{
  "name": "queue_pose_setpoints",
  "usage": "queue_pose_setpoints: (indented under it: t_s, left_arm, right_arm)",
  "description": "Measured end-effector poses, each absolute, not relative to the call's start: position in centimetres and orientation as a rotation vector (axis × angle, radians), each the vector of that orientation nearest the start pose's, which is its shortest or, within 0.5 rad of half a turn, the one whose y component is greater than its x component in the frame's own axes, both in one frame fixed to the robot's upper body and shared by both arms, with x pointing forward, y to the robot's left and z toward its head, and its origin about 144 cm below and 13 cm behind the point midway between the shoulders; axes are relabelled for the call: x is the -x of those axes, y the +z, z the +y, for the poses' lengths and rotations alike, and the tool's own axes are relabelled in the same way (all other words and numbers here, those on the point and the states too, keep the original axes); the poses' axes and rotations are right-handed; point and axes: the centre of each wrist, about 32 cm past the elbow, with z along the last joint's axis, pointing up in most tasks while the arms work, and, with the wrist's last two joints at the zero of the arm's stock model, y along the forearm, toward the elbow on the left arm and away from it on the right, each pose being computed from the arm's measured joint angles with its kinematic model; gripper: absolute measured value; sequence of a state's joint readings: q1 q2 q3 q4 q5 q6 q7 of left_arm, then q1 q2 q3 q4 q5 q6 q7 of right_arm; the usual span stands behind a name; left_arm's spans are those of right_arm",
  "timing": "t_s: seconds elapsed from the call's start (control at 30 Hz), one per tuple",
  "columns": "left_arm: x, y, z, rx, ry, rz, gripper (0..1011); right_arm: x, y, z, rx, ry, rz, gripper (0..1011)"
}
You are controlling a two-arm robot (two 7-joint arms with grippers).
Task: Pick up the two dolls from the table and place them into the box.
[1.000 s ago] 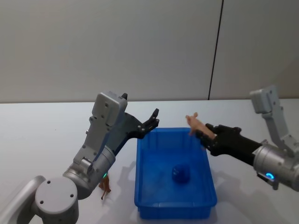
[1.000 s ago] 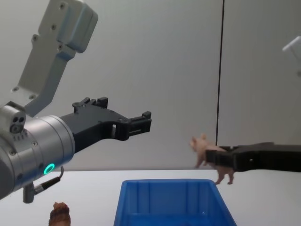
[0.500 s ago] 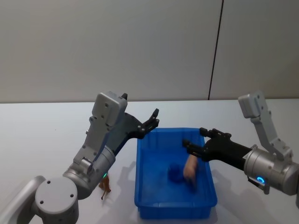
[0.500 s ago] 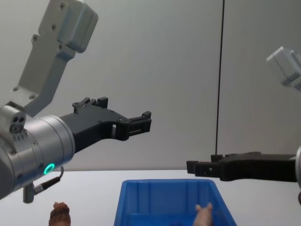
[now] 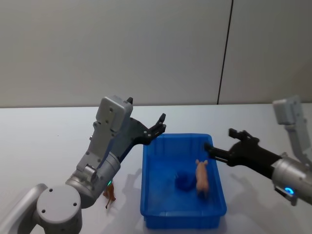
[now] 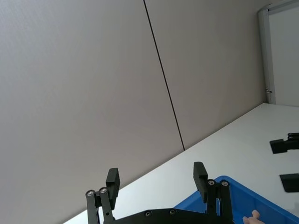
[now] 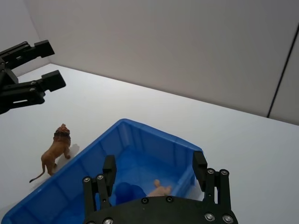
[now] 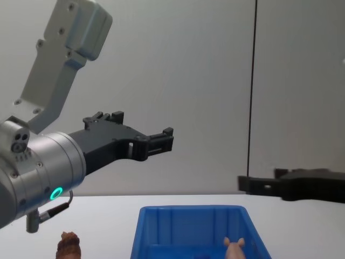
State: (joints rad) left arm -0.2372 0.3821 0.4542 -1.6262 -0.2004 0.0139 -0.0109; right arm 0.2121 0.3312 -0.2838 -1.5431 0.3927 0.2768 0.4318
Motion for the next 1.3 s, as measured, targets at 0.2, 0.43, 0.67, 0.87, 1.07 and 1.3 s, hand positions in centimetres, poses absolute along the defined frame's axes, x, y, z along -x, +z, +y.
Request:
queue_pose_setpoints:
  t_s: [0.2,0.43,0.67,0.87,1.07,1.3]
  left_arm:
    - [-49.2,120.4,19.8,-0.061,1.124,-0.268,1001]
    - [-49.2,120.4,19.8,-0.061,1.124,-0.267,1001]
    - [-49.0,120.4,19.9,-0.068,1.139,-0.263,1001]
    - [-48.2,120.1,20.3,-0.083,1.182,-0.240,1001]
    - [-46.9,119.7,20.9,-0.104,1.234,-0.196,1001]
    - [-45.1,118.7,21.5,-0.133,1.292,-0.129,1001]
  right_arm:
    - [-50.0,118.9,-25.8,0.109,-0.901,0.155,1001]
    - [-49.4,118.8,-27.2,0.110,-0.924,0.146,1001]
    - [-49.0,118.7,-28.1,0.112,-0.936,0.140,1001]
    - [-48.8,118.8,-28.6,0.112,-0.943,0.136,1001]
    - [-48.7,118.7,-28.8,0.112,-0.946,0.135,1001]
    - [-48.6,118.7,-29.0,0.113,-0.949,0.133,1001]
